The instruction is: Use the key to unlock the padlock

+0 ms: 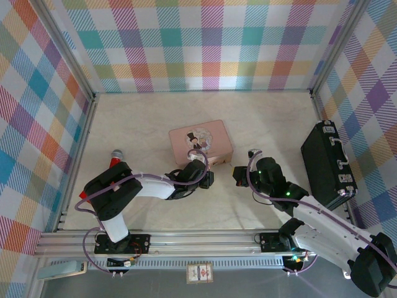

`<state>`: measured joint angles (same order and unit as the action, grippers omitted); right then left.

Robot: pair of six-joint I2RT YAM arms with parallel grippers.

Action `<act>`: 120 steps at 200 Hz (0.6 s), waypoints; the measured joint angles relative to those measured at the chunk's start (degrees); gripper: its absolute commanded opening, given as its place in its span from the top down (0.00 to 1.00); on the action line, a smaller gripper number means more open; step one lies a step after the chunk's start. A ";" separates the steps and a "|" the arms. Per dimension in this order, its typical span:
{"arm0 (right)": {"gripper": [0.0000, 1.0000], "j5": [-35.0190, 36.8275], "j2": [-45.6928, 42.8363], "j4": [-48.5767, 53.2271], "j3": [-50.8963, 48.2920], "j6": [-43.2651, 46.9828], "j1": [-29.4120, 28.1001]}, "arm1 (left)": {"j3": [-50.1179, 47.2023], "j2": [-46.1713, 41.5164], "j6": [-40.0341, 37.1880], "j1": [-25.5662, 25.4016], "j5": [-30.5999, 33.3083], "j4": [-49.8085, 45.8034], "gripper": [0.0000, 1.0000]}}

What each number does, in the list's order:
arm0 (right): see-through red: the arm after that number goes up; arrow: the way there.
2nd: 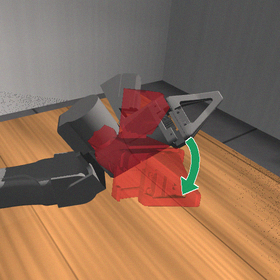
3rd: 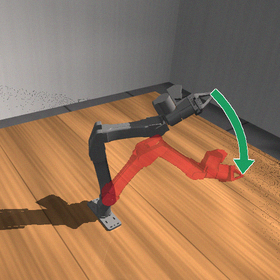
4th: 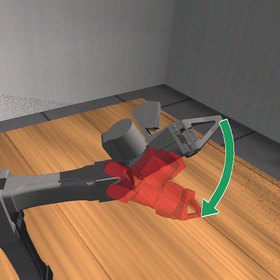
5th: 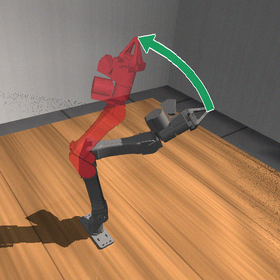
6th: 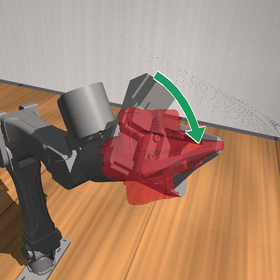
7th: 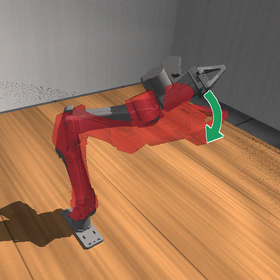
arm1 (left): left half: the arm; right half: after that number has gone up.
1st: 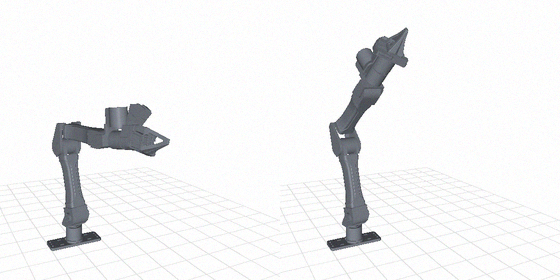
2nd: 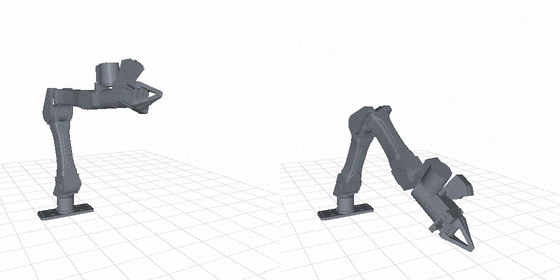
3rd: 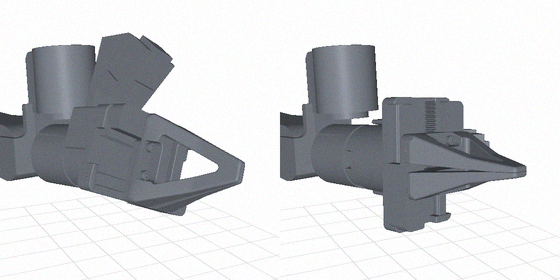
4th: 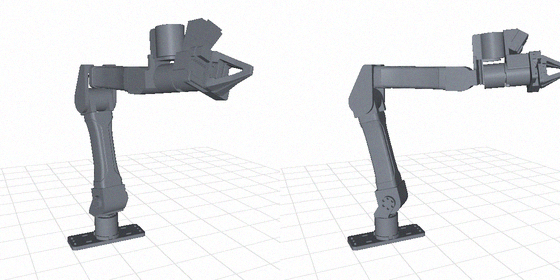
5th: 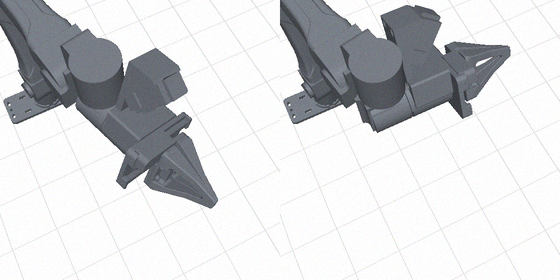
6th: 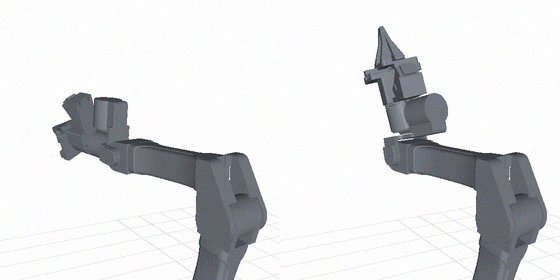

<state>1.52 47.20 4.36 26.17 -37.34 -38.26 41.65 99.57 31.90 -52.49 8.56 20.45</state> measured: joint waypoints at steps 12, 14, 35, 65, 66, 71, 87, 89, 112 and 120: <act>1.00 0.00 0.00 0.00 0.00 0.00 0.00 | 0.00 0.00 0.02 0.00 -0.04 0.07 0.59; 1.00 0.00 0.00 0.00 0.00 -0.02 0.00 | 0.00 0.00 0.02 0.00 -0.09 0.07 0.59; 1.00 0.00 0.00 0.00 0.00 -0.04 0.00 | 0.00 0.00 0.02 0.00 -0.13 0.11 0.63; 1.00 0.00 0.00 0.00 0.00 -0.37 0.00 | 0.00 0.00 0.02 0.00 -0.15 0.15 0.68; 1.00 0.00 0.00 0.00 0.00 -0.37 0.00 | 0.00 0.00 0.02 0.00 -0.15 0.15 0.68; 1.00 0.00 0.00 0.00 0.00 -0.39 0.00 | 0.00 0.00 0.02 0.00 -0.15 0.22 0.68; 1.00 0.00 0.00 0.00 0.00 -0.42 0.00 | 0.09 0.00 0.02 -0.04 -0.11 0.31 0.70; 1.00 0.00 0.00 0.00 0.00 -0.42 0.00 | 0.13 0.00 0.02 -0.07 -0.11 0.24 0.70; 1.00 0.00 0.00 0.02 0.00 -0.44 0.00 | 0.96 0.00 -0.20 -0.72 0.09 -0.79 0.73; 1.00 0.00 0.00 0.02 0.00 -0.44 0.00 | 1.16 0.00 -0.20 -1.03 0.09 -0.83 0.74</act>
<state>1.52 47.20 4.38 26.17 -37.78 -38.26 42.81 99.57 31.70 -53.52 8.64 19.62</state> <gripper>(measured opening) 0.063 0.276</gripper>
